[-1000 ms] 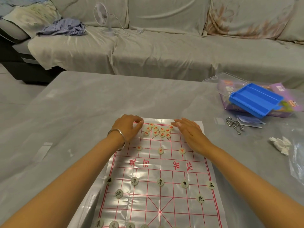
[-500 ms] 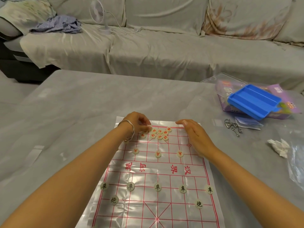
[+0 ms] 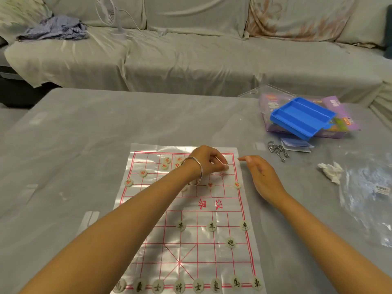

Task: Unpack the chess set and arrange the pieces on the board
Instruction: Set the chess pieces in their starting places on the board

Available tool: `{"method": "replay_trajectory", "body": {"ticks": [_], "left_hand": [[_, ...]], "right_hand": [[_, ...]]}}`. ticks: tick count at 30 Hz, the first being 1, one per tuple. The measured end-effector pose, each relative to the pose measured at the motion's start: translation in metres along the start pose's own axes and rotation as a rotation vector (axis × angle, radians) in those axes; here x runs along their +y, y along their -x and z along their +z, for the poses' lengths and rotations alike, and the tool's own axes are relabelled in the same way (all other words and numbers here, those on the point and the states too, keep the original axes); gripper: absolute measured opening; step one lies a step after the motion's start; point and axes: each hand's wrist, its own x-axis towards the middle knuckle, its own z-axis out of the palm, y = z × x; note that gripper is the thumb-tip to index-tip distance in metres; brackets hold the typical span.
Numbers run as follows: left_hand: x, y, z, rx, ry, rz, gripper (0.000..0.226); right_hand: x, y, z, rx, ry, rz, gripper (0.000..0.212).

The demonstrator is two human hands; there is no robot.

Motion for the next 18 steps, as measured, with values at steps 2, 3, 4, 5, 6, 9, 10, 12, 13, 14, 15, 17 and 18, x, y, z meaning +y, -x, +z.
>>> {"method": "replay_trajectory", "body": {"ticks": [2,3,4,5,6,9,10,12,13,14,15,17,18], "left_hand": [[0.001,-0.003,0.013,-0.001,-0.025,-0.016,0.009],[0.0,-0.004,0.018,0.011,-0.054,-0.033,0.008],[-0.002,-0.006,0.021,0.025,-0.091,-0.054,0.007],[-0.003,-0.006,0.023,0.039,-0.131,-0.072,0.008],[-0.005,-0.006,0.023,0.055,-0.177,-0.084,0.011],[-0.009,-0.004,0.02,0.089,-0.277,-0.072,0.024],[-0.01,-0.004,0.019,0.091,-0.283,-0.061,0.025],[-0.009,-0.002,0.018,0.082,-0.304,-0.038,0.029],[-0.008,-0.002,0.018,0.075,-0.337,-0.026,0.031],[-0.007,-0.002,0.018,0.07,-0.377,-0.016,0.032],[-0.006,-0.002,0.018,0.068,-0.411,-0.007,0.032],[-0.004,-0.001,0.018,0.065,-0.435,-0.006,0.031],[-0.004,-0.001,0.019,0.063,-0.44,-0.007,0.03]], "right_hand": [[0.002,0.0,-0.003,0.017,0.002,-0.026,0.028],[0.002,-0.001,-0.004,0.033,-0.013,-0.032,0.027],[0.002,-0.002,-0.005,0.047,-0.025,-0.037,0.026],[0.002,-0.003,-0.006,0.053,-0.033,-0.038,0.025],[0.002,-0.003,-0.006,0.052,-0.031,-0.039,0.025],[0.007,-0.004,-0.003,0.038,-0.001,-0.04,0.026],[0.008,-0.004,-0.003,0.035,-0.003,-0.034,0.026],[0.008,-0.004,-0.003,0.022,-0.009,-0.019,0.027],[0.007,-0.003,-0.003,0.005,0.002,-0.015,0.027],[0.007,-0.003,-0.003,-0.023,0.04,-0.018,0.028],[0.007,-0.002,-0.004,-0.064,0.111,-0.035,0.03],[0.008,0.001,-0.004,-0.181,0.289,-0.097,0.037],[0.008,0.003,-0.004,-0.241,0.36,-0.123,0.039]]}}
